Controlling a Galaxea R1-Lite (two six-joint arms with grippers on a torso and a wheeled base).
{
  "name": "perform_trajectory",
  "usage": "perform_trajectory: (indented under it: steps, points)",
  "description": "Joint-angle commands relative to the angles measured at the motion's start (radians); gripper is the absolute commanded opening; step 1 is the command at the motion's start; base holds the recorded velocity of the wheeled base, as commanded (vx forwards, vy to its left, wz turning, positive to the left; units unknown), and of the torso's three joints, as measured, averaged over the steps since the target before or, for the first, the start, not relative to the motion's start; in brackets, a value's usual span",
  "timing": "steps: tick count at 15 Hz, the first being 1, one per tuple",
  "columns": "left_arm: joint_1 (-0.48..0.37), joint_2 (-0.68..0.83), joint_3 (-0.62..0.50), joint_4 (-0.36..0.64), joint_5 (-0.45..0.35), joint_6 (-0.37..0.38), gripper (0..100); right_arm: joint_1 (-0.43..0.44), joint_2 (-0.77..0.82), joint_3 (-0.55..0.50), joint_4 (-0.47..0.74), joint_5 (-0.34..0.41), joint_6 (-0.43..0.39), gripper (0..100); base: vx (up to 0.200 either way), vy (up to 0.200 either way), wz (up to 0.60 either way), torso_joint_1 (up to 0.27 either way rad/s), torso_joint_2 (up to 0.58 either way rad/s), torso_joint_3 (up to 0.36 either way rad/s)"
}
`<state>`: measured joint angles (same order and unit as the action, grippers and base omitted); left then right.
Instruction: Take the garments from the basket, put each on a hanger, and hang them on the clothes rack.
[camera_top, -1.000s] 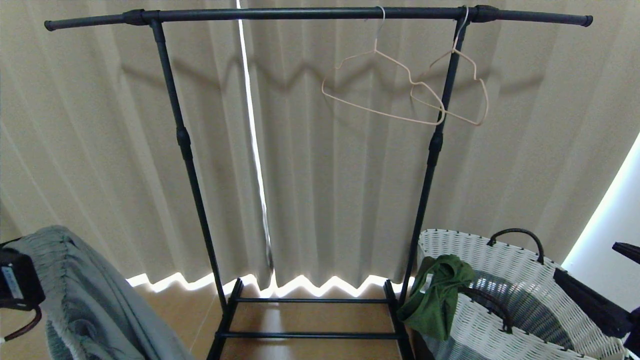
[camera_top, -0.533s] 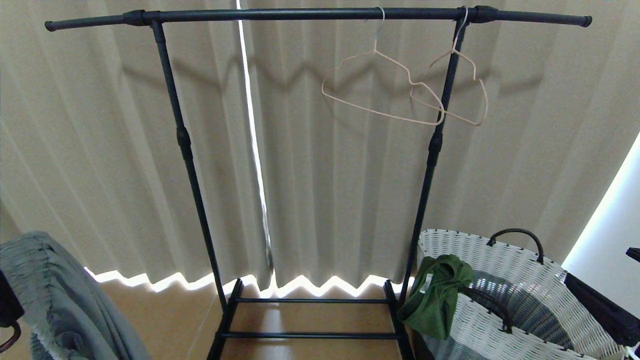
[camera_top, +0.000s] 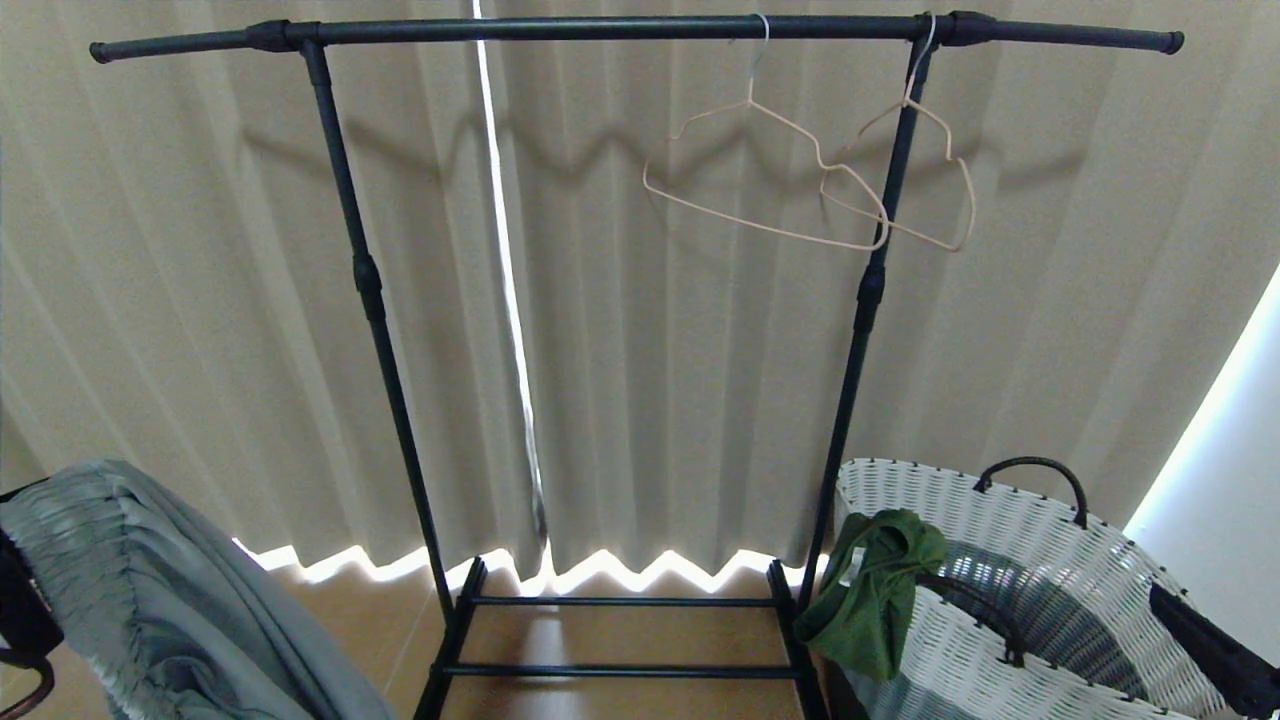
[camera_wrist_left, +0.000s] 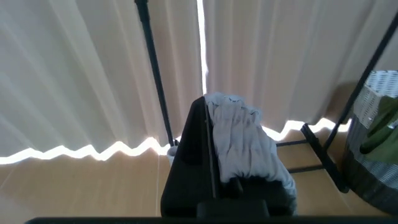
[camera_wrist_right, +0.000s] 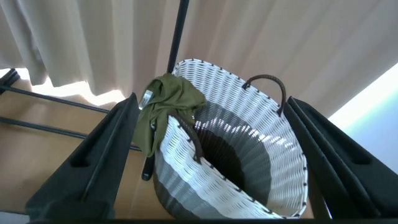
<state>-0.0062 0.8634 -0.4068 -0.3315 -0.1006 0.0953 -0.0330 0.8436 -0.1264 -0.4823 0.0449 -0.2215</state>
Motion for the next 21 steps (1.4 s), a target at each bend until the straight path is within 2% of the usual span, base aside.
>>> perform_trajectory:
  steps: [1,6,21]
  points:
    - [-0.005,0.006,0.005,-0.001,-0.004,0.0,0,-0.001,-0.008,-0.002,-0.002,0.001,0.001,100,0.0,0.0,0.0,0.0,0.0,0.0]
    - [-0.003,0.008,0.023,-0.008,-0.005,0.001,0,-0.001,-0.009,-0.004,-0.002,0.001,0.001,100,0.0,0.0,0.0,0.024,-0.08,-0.085]
    - [-0.003,0.02,0.036,-0.021,-0.005,0.006,0,-0.001,-0.031,0.004,-0.001,0.003,0.001,100,0.0,0.0,0.0,0.187,-0.48,-0.282]
